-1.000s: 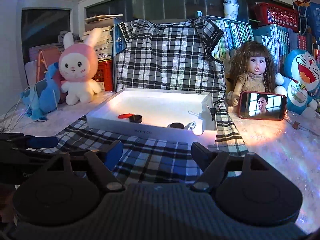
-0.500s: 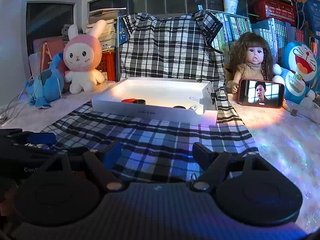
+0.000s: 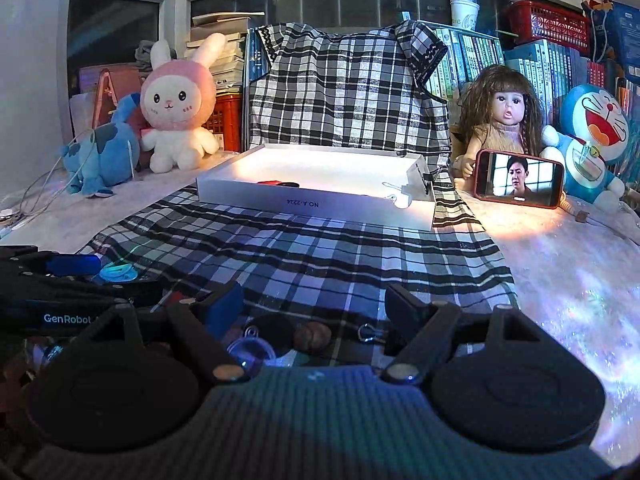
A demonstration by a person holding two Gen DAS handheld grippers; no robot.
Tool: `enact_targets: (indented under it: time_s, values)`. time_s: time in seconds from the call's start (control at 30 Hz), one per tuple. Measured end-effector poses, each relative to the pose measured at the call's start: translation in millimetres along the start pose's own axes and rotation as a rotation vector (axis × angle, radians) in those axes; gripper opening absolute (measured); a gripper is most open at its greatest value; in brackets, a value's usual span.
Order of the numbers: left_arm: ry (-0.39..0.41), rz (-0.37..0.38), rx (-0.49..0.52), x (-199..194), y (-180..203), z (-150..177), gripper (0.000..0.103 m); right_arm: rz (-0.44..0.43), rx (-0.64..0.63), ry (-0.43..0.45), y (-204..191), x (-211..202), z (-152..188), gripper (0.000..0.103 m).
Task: Organize rigid objects
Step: 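Reach the left tool to the blue-white clip while the right tool reaches the clear ball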
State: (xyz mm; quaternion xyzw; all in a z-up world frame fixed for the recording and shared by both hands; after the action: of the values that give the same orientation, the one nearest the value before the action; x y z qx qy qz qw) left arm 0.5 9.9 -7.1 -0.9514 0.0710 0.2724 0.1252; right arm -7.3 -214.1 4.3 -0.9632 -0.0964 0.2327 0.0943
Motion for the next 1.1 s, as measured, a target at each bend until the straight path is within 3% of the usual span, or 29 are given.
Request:
enact_targets:
  time_s: [0.23, 0.53, 0.67, 1.1]
  values:
    - [0.021, -0.020, -0.019, -5.3, -5.8, 4.8, 0.080, -0.016, -0.036, 0.005, -6.4, -13.2, 10.4, 0.086]
    - [0.017, 0.015, -0.080, -2.0, -14.6, 7.9, 0.063, -0.037, -0.063, -0.025, -12.6, -14.9, 24.7, 0.085]
    - [0.013, 0.008, -0.070, 2.5, -13.7, 8.5, 0.055, -0.041, -0.071, -0.036, -16.0, -13.0, 29.1, 0.077]
    - [0.038, 0.035, -0.051, 8.6, -10.5, 7.6, 0.047, -0.042, -0.062, -0.055, -20.1, -7.6, 34.3, 0.050]
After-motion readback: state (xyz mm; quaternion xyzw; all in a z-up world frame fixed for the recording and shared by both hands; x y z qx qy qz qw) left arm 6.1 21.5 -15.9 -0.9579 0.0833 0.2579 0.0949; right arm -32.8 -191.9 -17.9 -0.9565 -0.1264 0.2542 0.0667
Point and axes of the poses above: each gripper's, at about its wrist camera, not at the fingertips, and x roughly the way its jaws point, y to its right, z to its underside, the point moved 1 cm from there along x, roughly the way its jaws point, and after that the axes turned 14 degrees about x, right-handed, at the moved point
